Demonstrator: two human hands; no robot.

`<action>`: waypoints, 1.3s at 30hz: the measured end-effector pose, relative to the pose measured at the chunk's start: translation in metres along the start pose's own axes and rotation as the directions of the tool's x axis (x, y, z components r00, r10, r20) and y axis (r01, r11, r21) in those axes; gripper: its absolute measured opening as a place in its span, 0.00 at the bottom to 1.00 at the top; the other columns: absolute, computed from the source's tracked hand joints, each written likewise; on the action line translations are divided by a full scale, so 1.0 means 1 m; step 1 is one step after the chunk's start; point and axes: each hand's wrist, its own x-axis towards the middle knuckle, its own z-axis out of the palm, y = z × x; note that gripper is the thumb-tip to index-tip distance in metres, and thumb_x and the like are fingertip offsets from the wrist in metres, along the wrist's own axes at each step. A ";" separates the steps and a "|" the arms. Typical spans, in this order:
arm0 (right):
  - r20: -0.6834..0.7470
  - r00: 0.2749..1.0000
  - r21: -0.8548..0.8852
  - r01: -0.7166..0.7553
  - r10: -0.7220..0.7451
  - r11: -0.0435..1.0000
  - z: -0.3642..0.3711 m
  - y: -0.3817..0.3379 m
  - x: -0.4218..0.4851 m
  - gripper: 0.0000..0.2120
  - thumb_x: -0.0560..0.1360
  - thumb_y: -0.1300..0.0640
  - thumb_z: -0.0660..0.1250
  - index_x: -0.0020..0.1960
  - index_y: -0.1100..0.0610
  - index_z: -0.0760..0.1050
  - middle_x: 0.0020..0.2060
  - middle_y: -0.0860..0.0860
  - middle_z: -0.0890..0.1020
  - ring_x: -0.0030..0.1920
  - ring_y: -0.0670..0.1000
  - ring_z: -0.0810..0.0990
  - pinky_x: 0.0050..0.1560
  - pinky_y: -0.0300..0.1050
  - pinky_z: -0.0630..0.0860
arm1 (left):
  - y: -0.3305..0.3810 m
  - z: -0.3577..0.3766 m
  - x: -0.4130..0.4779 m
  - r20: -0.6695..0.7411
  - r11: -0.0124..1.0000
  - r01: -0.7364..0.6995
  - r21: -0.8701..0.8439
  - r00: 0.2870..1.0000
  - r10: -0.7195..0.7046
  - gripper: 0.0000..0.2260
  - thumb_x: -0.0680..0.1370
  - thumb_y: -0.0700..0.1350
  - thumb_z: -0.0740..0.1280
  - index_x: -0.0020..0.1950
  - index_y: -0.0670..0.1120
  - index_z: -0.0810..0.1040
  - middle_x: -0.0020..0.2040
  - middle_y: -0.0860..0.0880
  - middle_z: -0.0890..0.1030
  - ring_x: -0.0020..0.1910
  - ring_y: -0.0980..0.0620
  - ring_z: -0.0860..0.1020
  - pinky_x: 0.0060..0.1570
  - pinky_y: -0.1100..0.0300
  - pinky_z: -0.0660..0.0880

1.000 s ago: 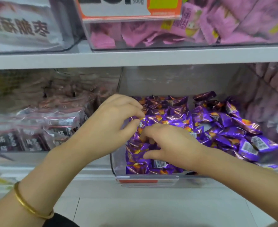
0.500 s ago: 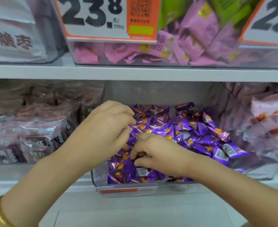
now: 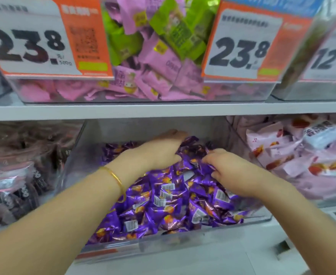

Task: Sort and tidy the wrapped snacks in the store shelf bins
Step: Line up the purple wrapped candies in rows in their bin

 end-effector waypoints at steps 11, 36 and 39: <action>0.026 1.000 -0.018 0.010 -0.009 1.000 0.009 0.006 -0.017 0.21 0.76 0.65 0.59 0.68 0.55 0.62 0.59 0.57 0.70 0.58 0.58 0.72 0.57 0.52 0.73 | 0.012 0.037 0.072 0.071 0.996 0.075 0.044 0.994 -0.078 0.27 0.80 0.48 0.60 0.76 0.47 0.53 0.71 0.41 0.64 0.67 0.40 0.67 0.63 0.53 0.67; -0.129 0.986 0.124 -0.086 0.102 0.989 -0.016 -0.004 0.029 0.17 0.76 0.68 0.57 0.64 0.62 0.65 0.56 0.61 0.76 0.55 0.60 0.76 0.45 0.46 0.70 | -0.003 0.034 0.086 -0.008 0.978 0.119 -0.170 0.993 -0.122 0.14 0.74 0.48 0.68 0.57 0.44 0.77 0.58 0.45 0.78 0.59 0.46 0.75 0.53 0.61 0.68; -0.155 0.981 0.162 -0.090 0.116 0.983 -0.018 0.000 0.050 0.20 0.76 0.67 0.56 0.68 0.62 0.64 0.61 0.60 0.74 0.59 0.59 0.74 0.53 0.45 0.73 | -0.012 0.025 0.082 -0.160 0.966 0.149 -0.212 0.970 -0.185 0.13 0.76 0.47 0.65 0.57 0.41 0.77 0.57 0.41 0.79 0.57 0.43 0.76 0.51 0.57 0.69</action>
